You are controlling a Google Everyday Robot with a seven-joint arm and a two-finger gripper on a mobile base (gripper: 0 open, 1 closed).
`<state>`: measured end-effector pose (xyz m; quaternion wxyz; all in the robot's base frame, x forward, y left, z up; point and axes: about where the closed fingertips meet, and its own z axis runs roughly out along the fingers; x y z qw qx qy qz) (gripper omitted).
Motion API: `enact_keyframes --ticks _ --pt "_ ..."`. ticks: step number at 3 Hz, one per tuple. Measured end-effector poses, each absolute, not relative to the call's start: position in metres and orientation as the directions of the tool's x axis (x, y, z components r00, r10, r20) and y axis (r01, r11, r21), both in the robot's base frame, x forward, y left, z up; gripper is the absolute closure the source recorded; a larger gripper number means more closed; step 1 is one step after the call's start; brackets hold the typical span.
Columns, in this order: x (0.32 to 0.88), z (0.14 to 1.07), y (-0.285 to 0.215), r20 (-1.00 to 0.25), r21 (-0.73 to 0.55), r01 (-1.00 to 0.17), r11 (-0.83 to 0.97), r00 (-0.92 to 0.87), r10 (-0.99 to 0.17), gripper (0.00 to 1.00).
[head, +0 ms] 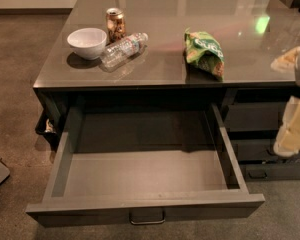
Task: Close top drawer
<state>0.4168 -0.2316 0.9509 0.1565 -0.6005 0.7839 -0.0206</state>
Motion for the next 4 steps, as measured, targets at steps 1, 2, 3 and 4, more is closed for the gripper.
enact_keyframes --ticks 1,2,3,4 --pt "0.389 0.922 -0.243 -0.225 -0.162 -0.944 0.287 -0.247 -0.942 0.00" --pt "0.357 0.893 -0.250 -0.229 -0.098 -0.952 0.289 -0.261 -0.938 0.00" --pt "0.330 0.866 -0.250 -0.243 -0.040 -0.960 0.278 -0.260 -0.935 0.00" --pt "0.316 0.828 -0.237 -0.271 0.009 -0.972 0.235 -0.228 -0.935 0.00"
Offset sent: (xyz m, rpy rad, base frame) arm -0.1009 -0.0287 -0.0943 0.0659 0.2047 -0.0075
